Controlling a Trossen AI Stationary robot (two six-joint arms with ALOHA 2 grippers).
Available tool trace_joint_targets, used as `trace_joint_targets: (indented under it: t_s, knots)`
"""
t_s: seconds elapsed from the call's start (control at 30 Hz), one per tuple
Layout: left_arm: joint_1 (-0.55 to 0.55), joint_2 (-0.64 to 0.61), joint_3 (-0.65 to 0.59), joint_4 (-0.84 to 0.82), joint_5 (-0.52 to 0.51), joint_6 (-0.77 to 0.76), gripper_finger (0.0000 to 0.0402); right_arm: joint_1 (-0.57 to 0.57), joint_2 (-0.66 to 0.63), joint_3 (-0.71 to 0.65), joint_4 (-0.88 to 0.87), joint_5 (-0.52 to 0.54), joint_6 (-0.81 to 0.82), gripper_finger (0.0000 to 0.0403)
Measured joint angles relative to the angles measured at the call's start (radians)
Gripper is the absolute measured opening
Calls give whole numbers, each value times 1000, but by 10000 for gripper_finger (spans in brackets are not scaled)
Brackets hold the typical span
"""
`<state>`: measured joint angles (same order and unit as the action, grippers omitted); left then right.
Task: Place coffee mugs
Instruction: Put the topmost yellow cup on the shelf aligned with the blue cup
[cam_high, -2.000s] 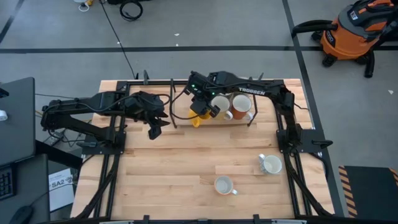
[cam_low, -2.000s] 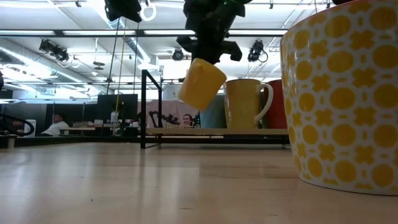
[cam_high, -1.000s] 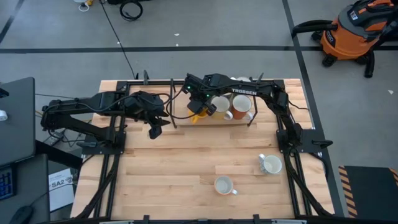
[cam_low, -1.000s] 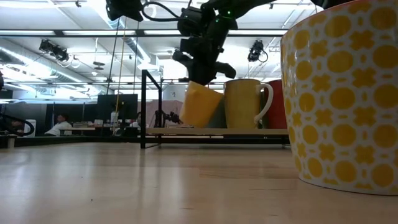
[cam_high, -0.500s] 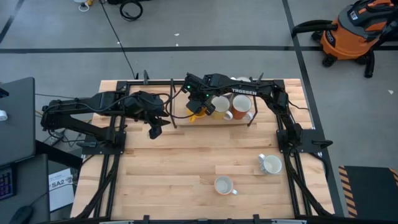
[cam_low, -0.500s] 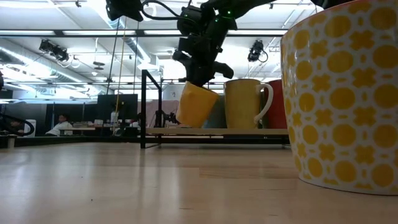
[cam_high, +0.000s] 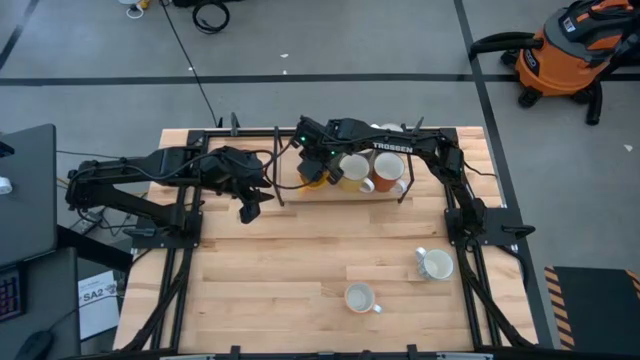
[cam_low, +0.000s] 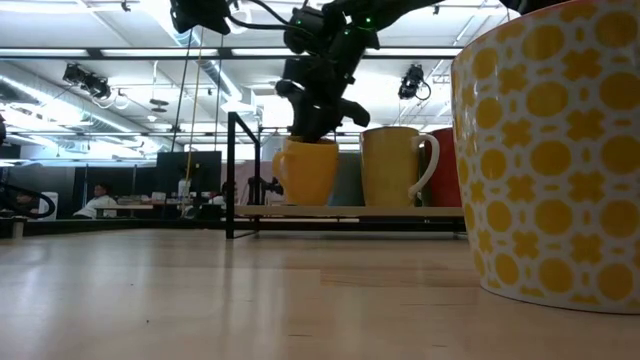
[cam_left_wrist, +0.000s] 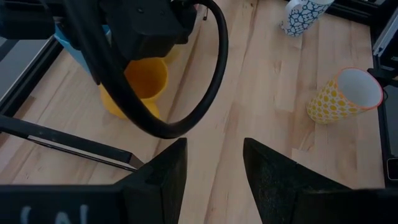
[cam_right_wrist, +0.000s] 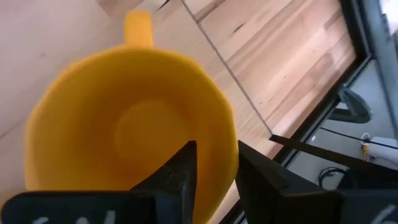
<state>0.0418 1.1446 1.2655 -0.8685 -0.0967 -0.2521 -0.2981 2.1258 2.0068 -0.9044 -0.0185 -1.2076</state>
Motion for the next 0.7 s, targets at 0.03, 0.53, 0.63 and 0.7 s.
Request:
trace_joint_targets:
  t_s: [0.03,0.53,0.63,0.7]
  knots:
    - [0,0,0,0,0,0,164,0,0,0,6,0,0,108]
    - [0,0,0,0,0,0,164,0,0,0,106,1,0,109]
    - [0,0,0,0,0,0,164,0,0,0,111,2,0,107]
    - [0,0,0,0,0,0,164,0,-3,0,110,15,0,105]
